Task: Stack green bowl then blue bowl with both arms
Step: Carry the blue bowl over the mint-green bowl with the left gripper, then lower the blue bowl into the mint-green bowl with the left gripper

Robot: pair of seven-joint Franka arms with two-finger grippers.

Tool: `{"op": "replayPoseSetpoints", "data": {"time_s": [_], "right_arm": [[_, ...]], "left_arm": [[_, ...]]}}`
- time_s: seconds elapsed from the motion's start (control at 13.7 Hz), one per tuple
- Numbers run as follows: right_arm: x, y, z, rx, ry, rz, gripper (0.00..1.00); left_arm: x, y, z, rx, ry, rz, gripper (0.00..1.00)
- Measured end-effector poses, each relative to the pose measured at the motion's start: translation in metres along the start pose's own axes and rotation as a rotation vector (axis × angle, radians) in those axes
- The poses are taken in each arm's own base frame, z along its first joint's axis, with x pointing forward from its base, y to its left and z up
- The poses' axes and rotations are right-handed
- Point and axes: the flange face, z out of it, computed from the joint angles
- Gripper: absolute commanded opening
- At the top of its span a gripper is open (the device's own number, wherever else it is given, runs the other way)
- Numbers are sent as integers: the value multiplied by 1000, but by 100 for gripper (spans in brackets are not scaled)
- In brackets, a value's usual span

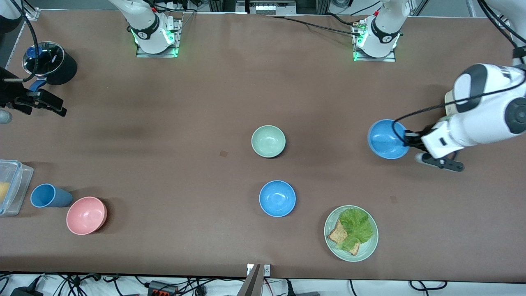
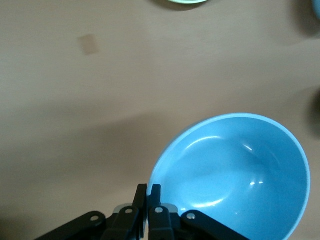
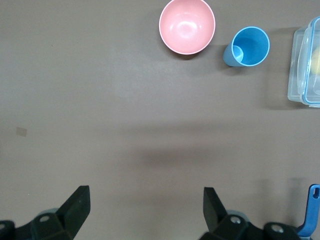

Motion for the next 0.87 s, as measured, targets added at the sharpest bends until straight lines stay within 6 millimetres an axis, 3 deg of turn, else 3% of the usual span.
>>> {"op": "replayPoseSetpoints", "data": {"time_s": [0.15, 0.29, 0.44, 0.73, 0.87], "right_arm": [[0, 0, 0, 0, 1, -1, 100], [0, -1, 0, 0, 1, -2, 100], [0, -1, 0, 0, 0, -2, 100], [2, -1, -1, 0, 18, -3, 100], [4, -1, -1, -1, 32, -3, 100]], "left_arm": [[-2, 69, 6, -12, -12, -67, 1], [-11, 151, 13, -26, -14, -77, 1], [-15, 210, 29, -59, 28, -70, 1], [-9, 277, 69, -148, 91, 18, 0], [-9, 294, 90, -132, 99, 67, 0]]}}
